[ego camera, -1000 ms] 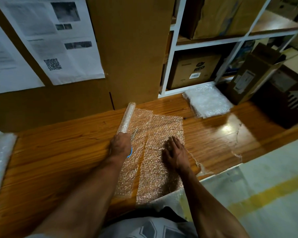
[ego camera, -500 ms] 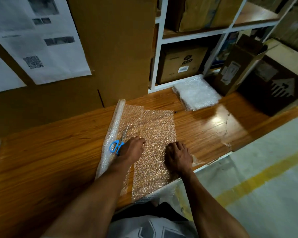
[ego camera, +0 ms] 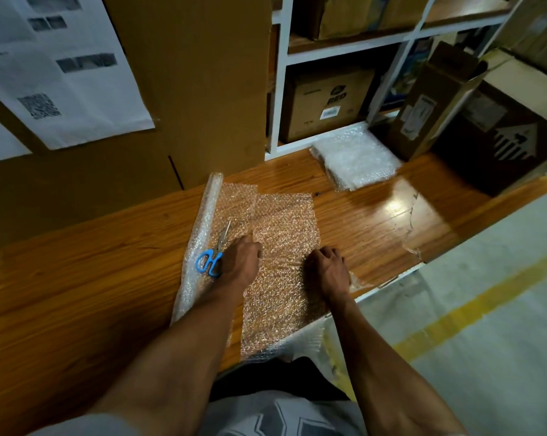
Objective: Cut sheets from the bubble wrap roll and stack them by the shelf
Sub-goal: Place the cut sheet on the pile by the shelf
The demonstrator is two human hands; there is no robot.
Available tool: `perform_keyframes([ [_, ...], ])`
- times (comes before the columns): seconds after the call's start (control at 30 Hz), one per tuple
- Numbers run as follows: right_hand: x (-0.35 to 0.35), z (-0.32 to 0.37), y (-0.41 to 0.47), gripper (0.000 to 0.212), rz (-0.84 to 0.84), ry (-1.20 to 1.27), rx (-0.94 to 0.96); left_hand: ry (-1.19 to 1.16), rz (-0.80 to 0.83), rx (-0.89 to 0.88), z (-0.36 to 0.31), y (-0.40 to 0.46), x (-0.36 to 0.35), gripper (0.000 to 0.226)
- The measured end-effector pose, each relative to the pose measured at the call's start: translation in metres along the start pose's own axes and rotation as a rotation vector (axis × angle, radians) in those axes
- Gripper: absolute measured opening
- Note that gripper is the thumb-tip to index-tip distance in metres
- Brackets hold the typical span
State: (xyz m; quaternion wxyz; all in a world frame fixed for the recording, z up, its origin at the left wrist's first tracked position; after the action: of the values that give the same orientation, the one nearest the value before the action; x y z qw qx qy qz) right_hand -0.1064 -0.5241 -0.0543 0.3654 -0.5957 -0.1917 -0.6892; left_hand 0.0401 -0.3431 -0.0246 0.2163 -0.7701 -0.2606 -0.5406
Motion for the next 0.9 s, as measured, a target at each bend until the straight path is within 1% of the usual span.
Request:
perform_keyframes([
  [0.1, 0.002, -0.004, 0.003, 0.042, -0.019, 0.046, -0.012, -0.058, -0.017, 0.013, 0.001, 0.0, -0.001, 0.015],
  [0.2, 0.004, -0.003, 0.005, 0.042, -0.014, 0.011, -0.01, -0.067, -0.036, 0.004, 0.0, -0.002, -0.001, 0.018],
  [0.37, 0.009, -0.002, 0.005, 0.027, -0.026, -0.018, -0.007, -0.01, -0.009, -0.006, -0.003, 0.0, -0.001, 0.019],
  [0.43, 0.01, 0.0, 0.006, 0.03, -0.007, -0.023, -0.001, -0.005, -0.019, -0.002, -0.003, 0.0, 0.0, 0.02],
  [0.53, 0.01, -0.001, 0.008, 0.043, 0.024, -0.04, -0.026, -0.034, -0.047, 0.003, -0.002, -0.002, 0.001, 0.017],
  [0.6, 0.014, 0.0, 0.008, 0.048, 0.013, -0.021, -0.022, -0.069, -0.078, -0.001, 0.0, -0.003, 0.001, 0.017],
  [0.63, 0.016, 0.001, 0.007, 0.046, 0.004, -0.007, -0.014, -0.093, -0.096, 0.006, 0.002, -0.004, 0.001, 0.018],
  [0.73, 0.021, 0.004, 0.006, 0.03, -0.043, 0.075, 0.046, -0.186, -0.152, 0.033, 0.004, -0.004, 0.005, 0.019],
  [0.8, 0.027, 0.004, 0.009, 0.033, -0.075, 0.138, 0.053, -0.246, -0.19, 0.049, 0.004, -0.002, 0.013, 0.018],
  [0.83, 0.029, 0.004, 0.011, 0.03, -0.111, 0.177, 0.068, -0.265, -0.208, 0.051, 0.004, -0.001, 0.018, 0.017],
  [0.9, 0.042, 0.007, 0.014, 0.016, -0.175, 0.249, 0.097, -0.317, -0.244, 0.045, 0.005, 0.003, 0.027, 0.016],
])
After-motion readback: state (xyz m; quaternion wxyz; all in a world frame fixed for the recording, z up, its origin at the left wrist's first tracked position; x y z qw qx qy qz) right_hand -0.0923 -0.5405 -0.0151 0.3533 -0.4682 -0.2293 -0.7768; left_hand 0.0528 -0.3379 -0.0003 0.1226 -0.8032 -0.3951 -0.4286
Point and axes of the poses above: each hand's wrist, its own y-axis towards the middle knuckle, its own x-axis out of the back of the hand, z = x × y, the point moved 4 cm from there along y, towards the middle knuckle, and after that the axes turned 13 degrees about -x, right-handed, at the moved point
